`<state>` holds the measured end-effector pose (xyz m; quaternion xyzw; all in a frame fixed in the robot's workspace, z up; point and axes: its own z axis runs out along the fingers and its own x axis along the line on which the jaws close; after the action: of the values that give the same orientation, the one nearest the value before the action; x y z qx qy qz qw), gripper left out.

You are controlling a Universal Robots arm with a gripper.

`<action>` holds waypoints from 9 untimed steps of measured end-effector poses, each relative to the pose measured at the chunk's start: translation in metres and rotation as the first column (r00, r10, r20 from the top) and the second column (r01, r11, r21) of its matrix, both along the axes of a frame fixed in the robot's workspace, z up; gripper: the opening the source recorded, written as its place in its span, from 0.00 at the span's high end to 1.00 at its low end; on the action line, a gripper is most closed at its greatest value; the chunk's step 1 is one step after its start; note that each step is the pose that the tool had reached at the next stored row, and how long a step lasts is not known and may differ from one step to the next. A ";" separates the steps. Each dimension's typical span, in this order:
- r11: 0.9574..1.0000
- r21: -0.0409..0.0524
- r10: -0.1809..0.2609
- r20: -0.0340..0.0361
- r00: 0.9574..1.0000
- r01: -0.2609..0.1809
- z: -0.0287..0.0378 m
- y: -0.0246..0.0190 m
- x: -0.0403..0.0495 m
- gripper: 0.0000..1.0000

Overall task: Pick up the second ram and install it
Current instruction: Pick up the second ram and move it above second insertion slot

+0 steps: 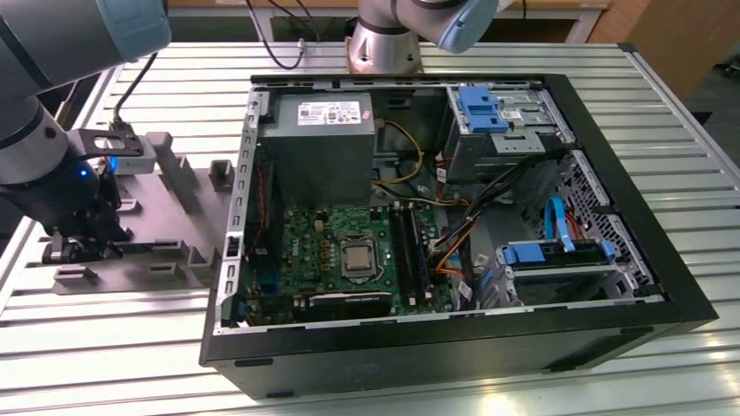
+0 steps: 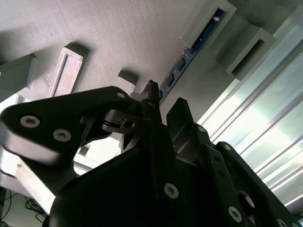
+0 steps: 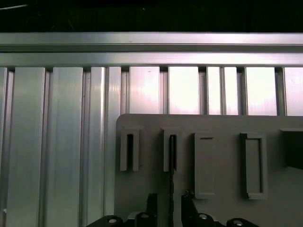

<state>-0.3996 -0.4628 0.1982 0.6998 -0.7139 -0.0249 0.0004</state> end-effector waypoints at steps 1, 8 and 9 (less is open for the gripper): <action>1.000 0.000 0.000 0.000 1.000 0.000 0.0000 0.0000 0.0000 0.62; 1.000 0.000 0.000 0.000 1.000 0.000 -0.0041 0.0000 0.0000 0.78; 1.000 0.000 0.000 0.000 1.000 0.000 -0.0050 0.0000 0.0000 0.78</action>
<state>-0.3996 -0.4629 0.1932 0.6999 -0.7139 -0.0249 0.0003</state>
